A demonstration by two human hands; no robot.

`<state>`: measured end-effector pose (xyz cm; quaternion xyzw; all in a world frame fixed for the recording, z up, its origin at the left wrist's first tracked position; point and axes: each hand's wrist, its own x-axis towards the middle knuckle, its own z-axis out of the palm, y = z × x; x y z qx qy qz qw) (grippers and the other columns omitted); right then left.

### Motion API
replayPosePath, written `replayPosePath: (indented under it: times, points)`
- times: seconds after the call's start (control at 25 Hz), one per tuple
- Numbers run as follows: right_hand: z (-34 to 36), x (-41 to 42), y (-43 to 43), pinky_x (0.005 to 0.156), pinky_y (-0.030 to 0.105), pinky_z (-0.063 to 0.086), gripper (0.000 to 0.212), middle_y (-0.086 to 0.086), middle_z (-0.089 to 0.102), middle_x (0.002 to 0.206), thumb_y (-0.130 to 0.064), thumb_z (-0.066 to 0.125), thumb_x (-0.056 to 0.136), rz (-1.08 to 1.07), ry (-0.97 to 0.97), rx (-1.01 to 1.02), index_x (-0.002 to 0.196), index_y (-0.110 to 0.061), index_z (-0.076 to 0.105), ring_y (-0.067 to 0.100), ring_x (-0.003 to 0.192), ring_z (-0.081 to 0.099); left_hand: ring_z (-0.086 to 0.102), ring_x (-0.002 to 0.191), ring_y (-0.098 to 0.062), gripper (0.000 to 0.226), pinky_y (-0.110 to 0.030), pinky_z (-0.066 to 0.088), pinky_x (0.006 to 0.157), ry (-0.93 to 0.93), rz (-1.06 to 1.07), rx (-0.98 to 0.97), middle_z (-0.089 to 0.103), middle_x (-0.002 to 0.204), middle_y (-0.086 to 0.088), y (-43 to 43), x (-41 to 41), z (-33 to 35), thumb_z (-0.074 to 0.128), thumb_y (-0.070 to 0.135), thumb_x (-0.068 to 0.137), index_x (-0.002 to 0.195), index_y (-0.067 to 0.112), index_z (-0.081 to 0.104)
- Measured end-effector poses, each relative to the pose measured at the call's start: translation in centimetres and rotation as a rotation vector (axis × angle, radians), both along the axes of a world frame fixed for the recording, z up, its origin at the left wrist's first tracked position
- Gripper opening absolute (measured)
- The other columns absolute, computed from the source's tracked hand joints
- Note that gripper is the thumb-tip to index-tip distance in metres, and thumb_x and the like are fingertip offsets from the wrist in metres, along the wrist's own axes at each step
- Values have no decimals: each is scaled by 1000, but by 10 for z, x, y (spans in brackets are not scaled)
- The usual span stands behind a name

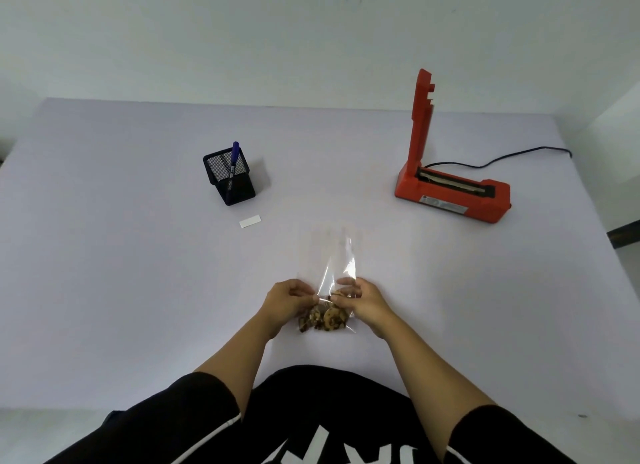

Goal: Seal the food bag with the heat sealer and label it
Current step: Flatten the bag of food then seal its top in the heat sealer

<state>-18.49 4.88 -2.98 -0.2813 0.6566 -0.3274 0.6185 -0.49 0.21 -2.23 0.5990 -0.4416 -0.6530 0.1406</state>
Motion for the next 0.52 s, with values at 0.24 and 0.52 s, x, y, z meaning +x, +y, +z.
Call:
replayPosePath:
  times: [0.24,0.52]
  points:
    - [5,3,1,79,27,54,35,4,62,96,-11,78,72,-27,36,-16,102,-12,59,18,94,61,64,70,-19,29,-22,49,60,66,-15,26,68,80,-7,2,1,3,75,5,75,96,9,55]
    - [6,7,3,79,35,55,24,4,69,94,-11,78,72,-25,60,-12,85,-13,58,19,90,64,63,71,-14,16,-17,47,63,-23,-20,-67,67,74,-3,5,-3,-1,79,9,71,84,13,70]
